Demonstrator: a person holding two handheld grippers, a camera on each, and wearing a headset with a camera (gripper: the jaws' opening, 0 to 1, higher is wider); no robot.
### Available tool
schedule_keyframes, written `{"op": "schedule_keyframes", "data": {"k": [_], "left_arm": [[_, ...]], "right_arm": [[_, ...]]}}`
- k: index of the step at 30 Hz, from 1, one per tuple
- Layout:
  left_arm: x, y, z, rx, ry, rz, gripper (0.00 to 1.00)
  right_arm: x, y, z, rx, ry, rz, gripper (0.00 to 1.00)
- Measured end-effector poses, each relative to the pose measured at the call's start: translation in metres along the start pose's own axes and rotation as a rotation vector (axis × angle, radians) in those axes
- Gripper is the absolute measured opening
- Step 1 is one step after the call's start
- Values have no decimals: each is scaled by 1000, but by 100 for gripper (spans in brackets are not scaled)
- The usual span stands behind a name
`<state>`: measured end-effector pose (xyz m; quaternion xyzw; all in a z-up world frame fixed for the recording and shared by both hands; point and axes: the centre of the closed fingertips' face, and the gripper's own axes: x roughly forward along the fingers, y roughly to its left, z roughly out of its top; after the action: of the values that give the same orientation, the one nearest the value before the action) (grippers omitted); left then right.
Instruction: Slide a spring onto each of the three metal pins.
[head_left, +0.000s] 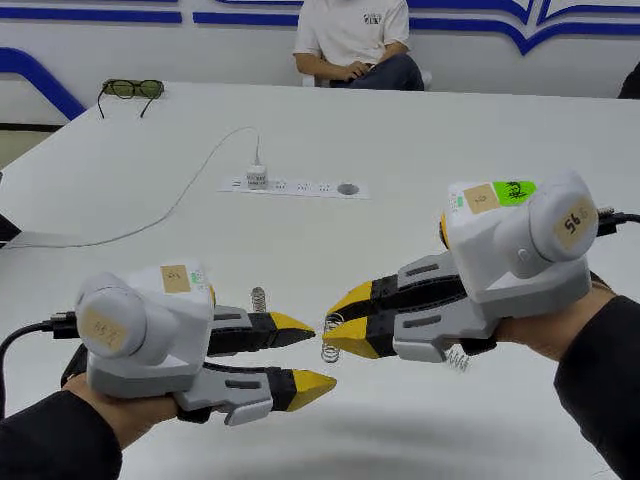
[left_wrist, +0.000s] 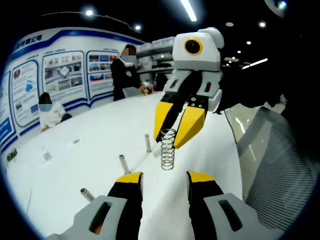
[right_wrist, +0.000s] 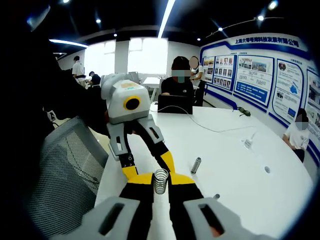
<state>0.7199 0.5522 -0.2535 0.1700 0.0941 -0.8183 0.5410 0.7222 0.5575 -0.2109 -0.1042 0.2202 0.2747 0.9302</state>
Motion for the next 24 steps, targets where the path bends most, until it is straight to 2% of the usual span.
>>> {"op": "schedule_keyframes", "data": {"k": [6,16,24], "left_arm": [[-7,5,-4,-36,-12,25,47],[-14,8,-6,-73,-37,60,56],[-13,7,-5,-78,-42,70,60]], "right_arm": [[-5,-15,1,6,-1,-37,12],[-11,-48,-2,37,-2,-134,12],[-13,-75,-5,45,3,-216,12]]}}
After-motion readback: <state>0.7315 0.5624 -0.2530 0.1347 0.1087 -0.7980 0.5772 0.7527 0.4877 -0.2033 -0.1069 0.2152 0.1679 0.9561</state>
